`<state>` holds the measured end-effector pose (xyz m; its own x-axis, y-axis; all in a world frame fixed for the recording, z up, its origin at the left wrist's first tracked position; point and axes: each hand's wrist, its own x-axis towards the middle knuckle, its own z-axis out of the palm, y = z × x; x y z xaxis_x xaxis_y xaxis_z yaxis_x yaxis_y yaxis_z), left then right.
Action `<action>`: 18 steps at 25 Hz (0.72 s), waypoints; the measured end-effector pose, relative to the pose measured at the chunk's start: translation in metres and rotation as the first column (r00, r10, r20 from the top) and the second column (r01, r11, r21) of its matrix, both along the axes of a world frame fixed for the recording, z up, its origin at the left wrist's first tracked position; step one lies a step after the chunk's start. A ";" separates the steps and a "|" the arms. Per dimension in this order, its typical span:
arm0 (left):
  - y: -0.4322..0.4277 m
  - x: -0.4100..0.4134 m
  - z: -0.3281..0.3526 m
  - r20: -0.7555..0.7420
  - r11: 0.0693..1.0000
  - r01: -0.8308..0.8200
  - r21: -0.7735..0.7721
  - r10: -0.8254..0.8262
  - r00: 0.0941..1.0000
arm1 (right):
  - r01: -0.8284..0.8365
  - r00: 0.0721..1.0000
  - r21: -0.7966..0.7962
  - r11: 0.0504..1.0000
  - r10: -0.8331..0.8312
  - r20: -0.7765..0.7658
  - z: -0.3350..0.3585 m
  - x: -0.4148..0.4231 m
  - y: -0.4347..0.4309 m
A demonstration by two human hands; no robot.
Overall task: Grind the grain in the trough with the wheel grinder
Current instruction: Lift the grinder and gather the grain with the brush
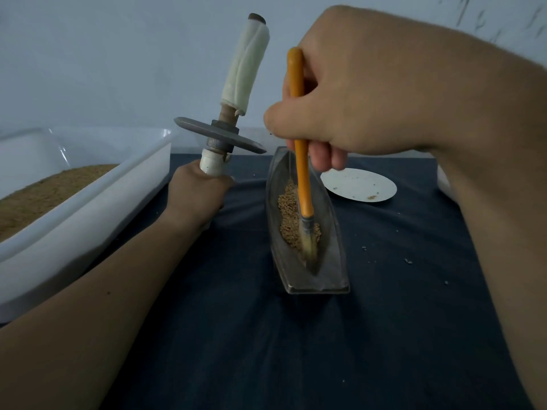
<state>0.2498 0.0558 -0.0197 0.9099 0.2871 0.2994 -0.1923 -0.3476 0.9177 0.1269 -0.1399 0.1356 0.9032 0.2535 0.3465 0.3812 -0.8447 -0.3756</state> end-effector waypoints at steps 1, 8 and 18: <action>0.000 0.000 0.000 0.006 1.000 0.007 -0.014 -0.007 1.000 | -0.006 1.000 -0.019 1.000 0.006 -0.002 -0.003 0.003 0.001; 0.000 -0.001 0.001 -0.006 1.000 0.008 0.004 -0.008 1.000 | -0.035 0.999 -0.090 0.995 0.039 0.035 -0.008 0.008 -0.005; 0.000 -0.002 0.003 -0.020 1.000 0.026 -0.007 -0.027 0.999 | -0.074 0.964 0.042 0.996 0.061 0.257 -0.004 0.006 -0.001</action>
